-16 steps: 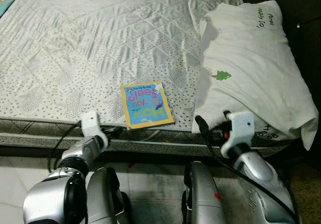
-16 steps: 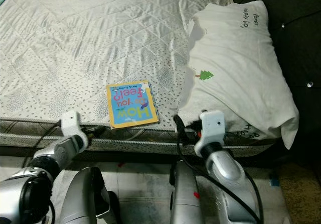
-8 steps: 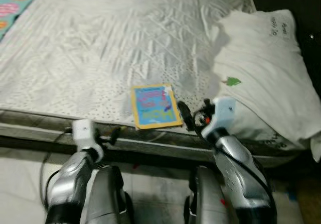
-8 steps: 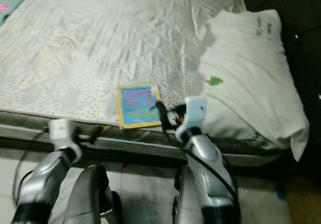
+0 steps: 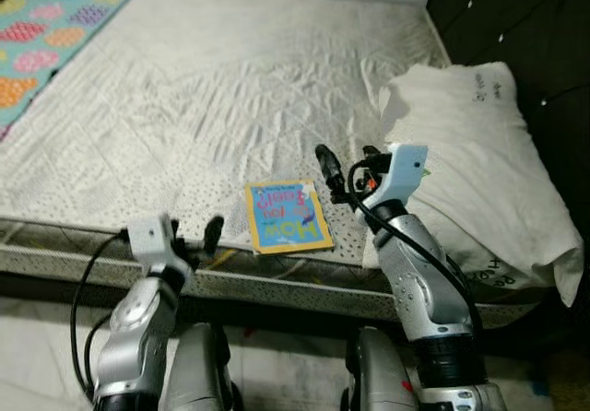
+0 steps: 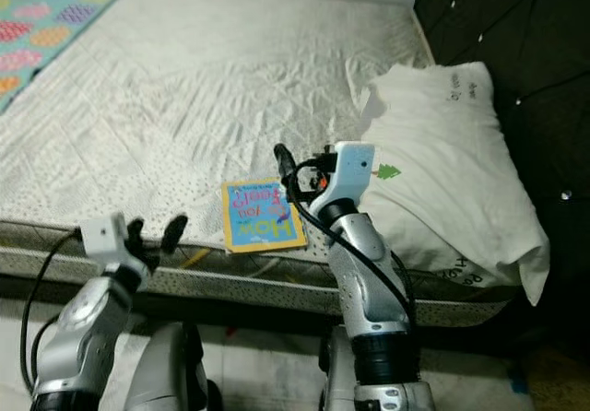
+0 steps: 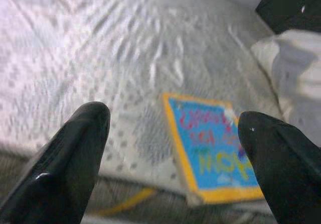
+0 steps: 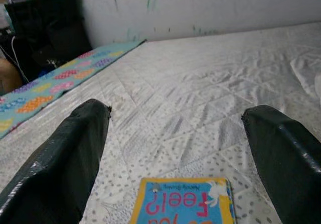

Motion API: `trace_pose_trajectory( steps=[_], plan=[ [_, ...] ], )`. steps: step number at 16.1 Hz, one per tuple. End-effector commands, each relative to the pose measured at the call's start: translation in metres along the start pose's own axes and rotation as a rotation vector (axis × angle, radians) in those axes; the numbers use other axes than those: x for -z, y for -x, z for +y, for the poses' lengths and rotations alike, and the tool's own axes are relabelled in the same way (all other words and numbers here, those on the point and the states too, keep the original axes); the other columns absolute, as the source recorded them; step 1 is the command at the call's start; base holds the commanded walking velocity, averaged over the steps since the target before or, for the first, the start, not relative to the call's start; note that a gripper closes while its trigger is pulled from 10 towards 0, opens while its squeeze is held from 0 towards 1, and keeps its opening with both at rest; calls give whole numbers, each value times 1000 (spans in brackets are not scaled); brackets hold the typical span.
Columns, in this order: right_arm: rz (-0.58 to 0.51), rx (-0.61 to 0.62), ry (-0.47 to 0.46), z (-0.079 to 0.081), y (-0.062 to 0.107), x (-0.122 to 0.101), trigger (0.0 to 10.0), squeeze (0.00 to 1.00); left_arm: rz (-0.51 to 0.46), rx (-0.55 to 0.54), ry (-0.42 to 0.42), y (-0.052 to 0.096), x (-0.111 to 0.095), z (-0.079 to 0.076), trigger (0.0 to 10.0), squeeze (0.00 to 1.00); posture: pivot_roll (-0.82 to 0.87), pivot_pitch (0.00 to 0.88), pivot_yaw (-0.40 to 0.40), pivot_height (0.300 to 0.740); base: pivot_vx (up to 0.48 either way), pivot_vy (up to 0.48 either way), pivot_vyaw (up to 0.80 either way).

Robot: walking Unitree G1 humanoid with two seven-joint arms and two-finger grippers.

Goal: Clean up the room

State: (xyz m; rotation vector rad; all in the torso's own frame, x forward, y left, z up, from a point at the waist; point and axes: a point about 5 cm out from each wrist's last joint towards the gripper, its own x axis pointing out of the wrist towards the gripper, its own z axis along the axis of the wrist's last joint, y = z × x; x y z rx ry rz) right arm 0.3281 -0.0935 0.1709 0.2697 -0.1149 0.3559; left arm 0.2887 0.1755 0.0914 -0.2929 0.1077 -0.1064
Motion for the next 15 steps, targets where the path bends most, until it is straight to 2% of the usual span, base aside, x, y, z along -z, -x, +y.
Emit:
trace_pose_trajectory(
  steps=[1, 2, 6, 7, 9, 11, 13, 15],
  plan=[
    [-25, 17, 7, -5, -4, -6, 10000, 0, 4, -11, 7, -4, -3, -1, 10000, 0, -28, 15, -6, 650, 0, 0, 0],
    [-29, 25, 16, -7, -4, -7, 10000, 0, 16, 8, -47, -7, -8, -4, 10000, 0, -30, 14, -6, 664, 0, 0, 0],
    [-37, 31, 27, -11, -7, -7, 10000, 0, 25, 77, -91, -7, -17, -10, 10000, 0, -23, 12, -7, 697, 0, 0, 0],
    [-38, 33, 28, -11, -7, -7, 10000, 0, 16, 73, -89, -7, -17, -12, 10000, 0, -23, 14, -2, 706, 0, 0, 0],
    [-41, 44, 27, -10, -5, -6, 10000, 0, -17, 4, -32, -2, -13, -16, 10000, 0, -32, 16, -6, 734, 0, 0, 0],
    [-29, 53, 32, -13, -1, -2, 10000, 0, -25, -47, -12, 6, -7, -17, 10000, 0, -38, 16, -15, 740, 0, 0, 0],
    [-16, 61, 41, -17, 3, 0, 10000, 0, -21, -95, 38, 12, -5, -13, 10000, 0, -39, 18, -21, 740, 0, 0, 0],
    [-7, 73, 46, -20, 6, 2, 10000, 0, -43, -134, 26, 15, -7, -6, 10000, 0, -36, 21, -23, 740, 0, 0, 0]
  ],
)
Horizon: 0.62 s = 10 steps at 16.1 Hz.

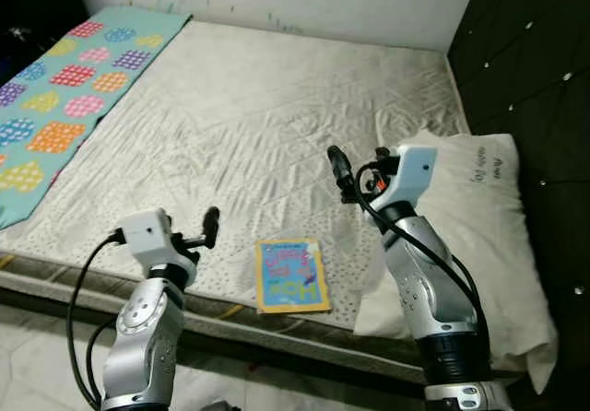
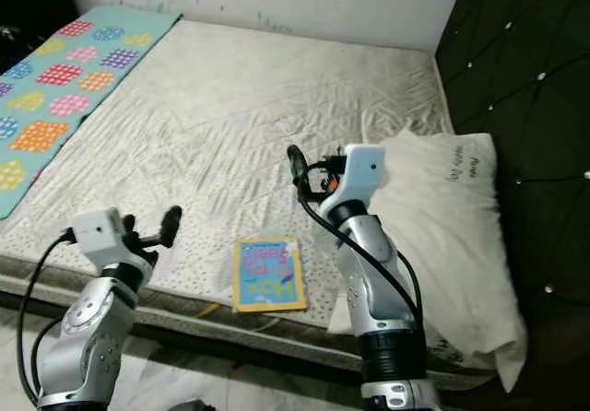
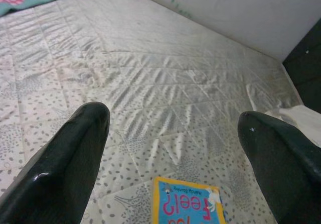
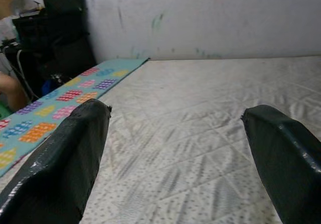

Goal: Clean up the room

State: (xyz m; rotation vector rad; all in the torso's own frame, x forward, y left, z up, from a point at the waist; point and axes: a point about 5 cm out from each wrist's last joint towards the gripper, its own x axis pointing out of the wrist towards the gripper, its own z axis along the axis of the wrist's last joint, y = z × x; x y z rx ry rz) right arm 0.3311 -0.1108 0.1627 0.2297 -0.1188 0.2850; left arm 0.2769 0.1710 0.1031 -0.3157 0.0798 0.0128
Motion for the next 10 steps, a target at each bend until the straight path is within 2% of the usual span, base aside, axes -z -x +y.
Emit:
trace_pose_trajectory(
  steps=[1, 6, 7, 10],
  plan=[
    [3, 10, 1, -2, 3, 0, 10000, 0, 3, -29, 5, 2, 0, 5, 10000, 0, -36, 24, -23, 740, 0, 0, 0],
    [36, 53, -6, -6, 10, 9, 10000, 0, 19, -5, 17, 1, 0, 2, 10000, 0, -42, 37, -20, 740, 0, 0, 0],
    [55, 69, -28, -8, 12, 12, 10000, 0, 26, 5, 49, -1, 1, -1, 10000, 0, -44, 40, -20, 740, 0, 0, -800],
    [57, 77, -9, -11, 13, 11, 10000, 0, 30, 26, 60, -3, 3, -8, 10000, 0, -49, 43, -21, 740, 0, 84, -800]
  ],
)
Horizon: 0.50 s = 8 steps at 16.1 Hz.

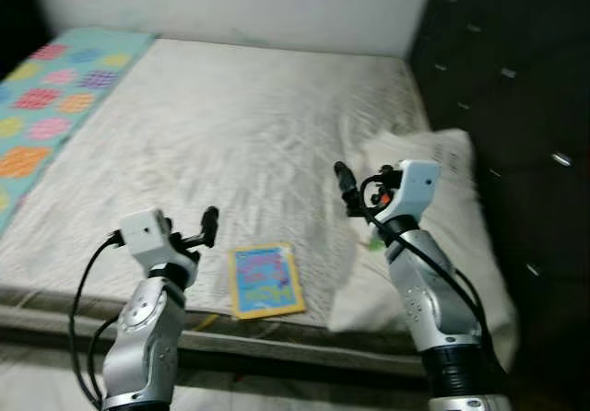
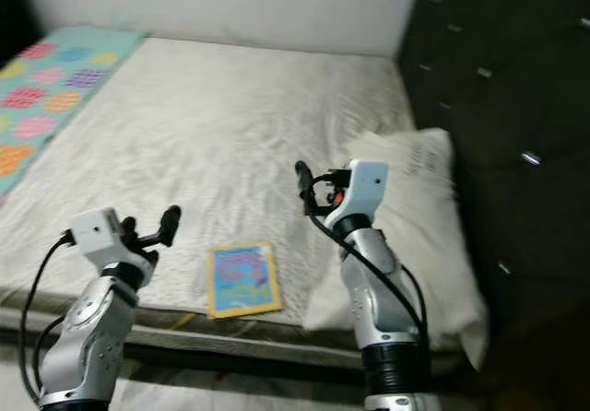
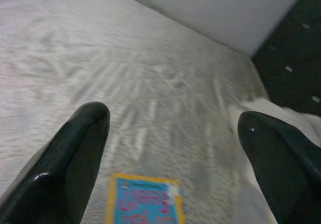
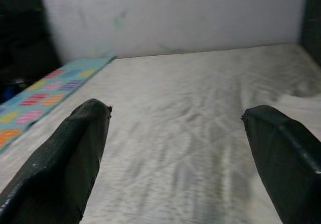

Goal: Clean up the room

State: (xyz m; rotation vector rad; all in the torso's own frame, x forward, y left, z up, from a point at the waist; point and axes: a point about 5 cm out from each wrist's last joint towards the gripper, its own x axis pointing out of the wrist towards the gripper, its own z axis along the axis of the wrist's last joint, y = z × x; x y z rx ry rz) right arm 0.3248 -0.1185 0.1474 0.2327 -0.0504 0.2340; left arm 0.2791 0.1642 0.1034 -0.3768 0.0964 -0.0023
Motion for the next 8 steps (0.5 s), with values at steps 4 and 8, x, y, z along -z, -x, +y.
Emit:
trace_pose_trajectory(
  steps=[4, 8],
  plan=[
    [-1, 19, 14, -4, 4, 1, 10000, 0, 13, 4, 6, -1, 1, -1, 10000, 0, -47, 44, -24, 740, 0, 295, -362],
    [4, 16, 22, -4, 4, 2, 10000, 0, 21, -14, 18, 0, 4, 2, 10000, 0, -47, 41, -24, 740, 0, 315, 0]
  ],
)
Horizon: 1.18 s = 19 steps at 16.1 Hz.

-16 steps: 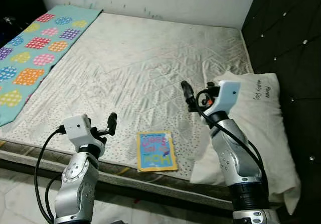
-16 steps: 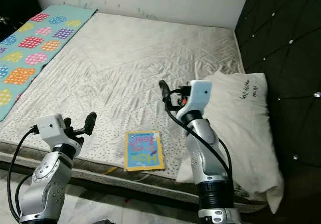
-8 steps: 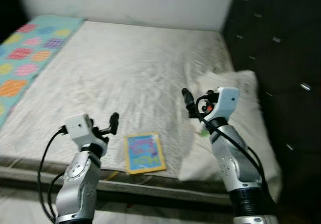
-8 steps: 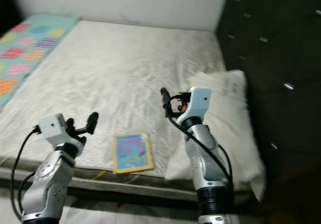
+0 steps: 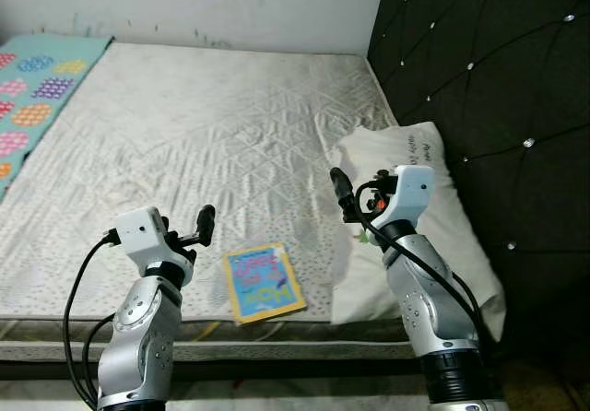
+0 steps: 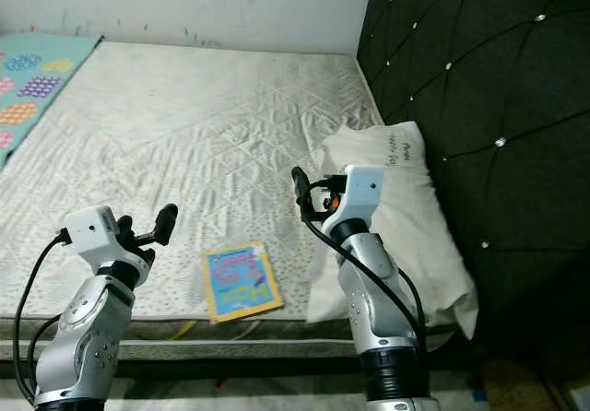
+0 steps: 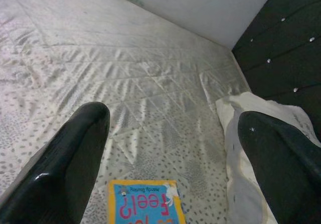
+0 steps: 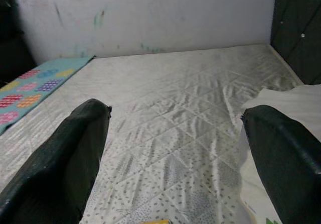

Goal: Clean up the room

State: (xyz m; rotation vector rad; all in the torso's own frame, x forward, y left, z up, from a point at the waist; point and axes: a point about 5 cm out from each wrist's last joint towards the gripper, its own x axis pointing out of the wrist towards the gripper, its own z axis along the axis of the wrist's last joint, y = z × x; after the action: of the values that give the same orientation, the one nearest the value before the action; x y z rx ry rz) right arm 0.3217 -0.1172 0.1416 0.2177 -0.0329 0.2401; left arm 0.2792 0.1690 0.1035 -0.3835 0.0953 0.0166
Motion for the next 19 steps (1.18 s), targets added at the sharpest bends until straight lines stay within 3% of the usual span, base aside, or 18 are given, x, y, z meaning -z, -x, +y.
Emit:
trace_pose_trajectory(
  steps=[1, 11, 16, 19],
  plan=[
    [-15, 20, 11, -5, 0, -4, 10000, 0, 26, 4, 12, 0, 6, -3, 10000, 0, -47, 40, -24, 740, 0, 322, 0],
    [-10, 11, 42, -7, 1, -1, 10000, 0, 14, -22, -3, -4, 5, -2, 10000, 0, -54, 30, -26, 740, 0, 418, 0],
    [-19, -16, 75, -5, 3, -1, 10000, 0, -37, 22, -6, -2, -2, -2, 10000, 0, -53, 41, -28, 740, 0, 0, 0],
    [-22, -23, 91, -3, 3, 0, 10000, 0, -41, 32, 3, -2, -1, -2, 10000, 0, -53, 41, -28, 740, 175, 0, 646]
  ],
)
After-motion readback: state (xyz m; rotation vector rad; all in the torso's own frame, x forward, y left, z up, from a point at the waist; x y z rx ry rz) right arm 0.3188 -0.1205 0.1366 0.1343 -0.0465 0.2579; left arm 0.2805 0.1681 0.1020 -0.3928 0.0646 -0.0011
